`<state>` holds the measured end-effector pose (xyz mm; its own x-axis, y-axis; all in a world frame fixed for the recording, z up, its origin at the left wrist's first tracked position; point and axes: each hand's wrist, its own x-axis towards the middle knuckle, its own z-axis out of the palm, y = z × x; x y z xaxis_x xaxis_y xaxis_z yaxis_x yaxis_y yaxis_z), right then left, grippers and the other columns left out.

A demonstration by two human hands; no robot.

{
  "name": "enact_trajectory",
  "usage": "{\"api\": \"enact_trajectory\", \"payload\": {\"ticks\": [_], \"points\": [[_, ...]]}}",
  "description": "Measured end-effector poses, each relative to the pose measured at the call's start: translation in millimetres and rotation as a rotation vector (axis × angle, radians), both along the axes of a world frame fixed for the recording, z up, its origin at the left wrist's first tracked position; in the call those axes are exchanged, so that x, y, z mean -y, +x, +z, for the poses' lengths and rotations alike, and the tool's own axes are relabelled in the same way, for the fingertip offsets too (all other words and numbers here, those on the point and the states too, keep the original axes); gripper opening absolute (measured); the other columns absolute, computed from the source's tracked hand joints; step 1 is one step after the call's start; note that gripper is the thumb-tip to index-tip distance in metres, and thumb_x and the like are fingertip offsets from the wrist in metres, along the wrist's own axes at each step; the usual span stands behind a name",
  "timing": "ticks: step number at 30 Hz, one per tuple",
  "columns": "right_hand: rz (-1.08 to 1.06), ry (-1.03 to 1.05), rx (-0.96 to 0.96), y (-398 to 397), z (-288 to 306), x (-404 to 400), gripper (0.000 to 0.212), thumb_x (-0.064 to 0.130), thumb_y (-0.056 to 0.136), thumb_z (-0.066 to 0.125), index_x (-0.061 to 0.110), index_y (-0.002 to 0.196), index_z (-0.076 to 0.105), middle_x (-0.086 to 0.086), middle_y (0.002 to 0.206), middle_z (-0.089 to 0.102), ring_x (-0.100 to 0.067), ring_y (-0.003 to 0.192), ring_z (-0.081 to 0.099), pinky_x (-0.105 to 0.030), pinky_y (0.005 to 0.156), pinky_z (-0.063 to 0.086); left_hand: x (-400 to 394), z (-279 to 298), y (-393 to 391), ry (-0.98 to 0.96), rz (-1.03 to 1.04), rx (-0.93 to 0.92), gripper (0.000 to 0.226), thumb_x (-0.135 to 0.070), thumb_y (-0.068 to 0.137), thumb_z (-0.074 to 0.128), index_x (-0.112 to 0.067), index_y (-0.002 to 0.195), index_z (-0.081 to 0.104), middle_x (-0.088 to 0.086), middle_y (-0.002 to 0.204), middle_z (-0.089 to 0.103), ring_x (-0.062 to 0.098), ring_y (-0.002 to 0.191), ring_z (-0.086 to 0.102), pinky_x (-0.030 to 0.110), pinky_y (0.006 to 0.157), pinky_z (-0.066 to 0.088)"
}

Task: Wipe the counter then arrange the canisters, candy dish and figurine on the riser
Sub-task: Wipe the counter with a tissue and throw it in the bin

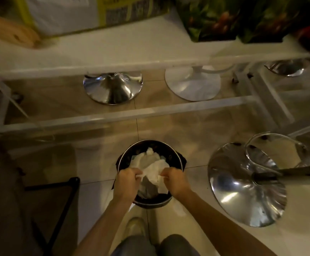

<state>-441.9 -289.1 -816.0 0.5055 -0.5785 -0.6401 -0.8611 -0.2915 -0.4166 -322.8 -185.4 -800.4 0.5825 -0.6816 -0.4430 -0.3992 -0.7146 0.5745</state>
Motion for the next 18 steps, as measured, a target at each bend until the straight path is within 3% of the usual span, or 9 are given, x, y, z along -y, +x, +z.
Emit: {"api": "enact_trajectory", "payload": {"ticks": [4,8,14,18], "points": [[0.121,-0.037,-0.076,-0.1,-28.7,-2.0,0.039,0.004,0.087,0.041,0.014,0.123,0.053,-0.020,0.133,0.049,-0.037,0.115,0.053,-0.040,0.093,0.044,3.4,-31.2,-2.0,0.055,-0.040,-0.031,0.025,-0.012,0.084,0.058,-0.009,0.109,0.065,0.016,0.110,0.068,0.028,0.099,0.064,0.035,0.087,0.052],[0.158,-0.074,-0.010,-4.1,-19.6,-2.0,0.040,0.006,0.087,0.044,0.015,0.126,0.052,-0.014,0.133,0.052,-0.032,0.119,0.050,-0.040,0.097,0.045,5.6,-22.5,-4.1,0.233,-0.229,0.040,0.036,-0.026,0.087,0.054,-0.008,0.118,0.053,0.015,0.118,0.060,0.029,0.106,0.056,0.037,0.084,0.049],[0.150,-0.053,0.073,6.3,61.6,13.1,0.038,0.010,0.088,0.050,0.017,0.125,0.049,-0.010,0.130,0.054,-0.030,0.110,0.058,-0.044,0.091,0.050,4.3,56.5,1.7,0.201,-0.291,0.141,0.046,-0.029,0.085,0.054,-0.013,0.127,0.046,0.014,0.114,0.060,0.030,0.105,0.055,0.040,0.084,0.051],[0.190,0.030,0.108,12.3,144.4,19.6,0.039,0.018,0.085,0.054,0.015,0.124,0.049,-0.011,0.124,0.059,-0.030,0.111,0.057,-0.045,0.092,0.049,-1.9,136.9,10.7,0.127,-0.260,0.095,0.041,-0.035,0.080,0.055,-0.018,0.117,0.053,0.012,0.106,0.065,0.028,0.094,0.060,0.042,0.081,0.053]]}}
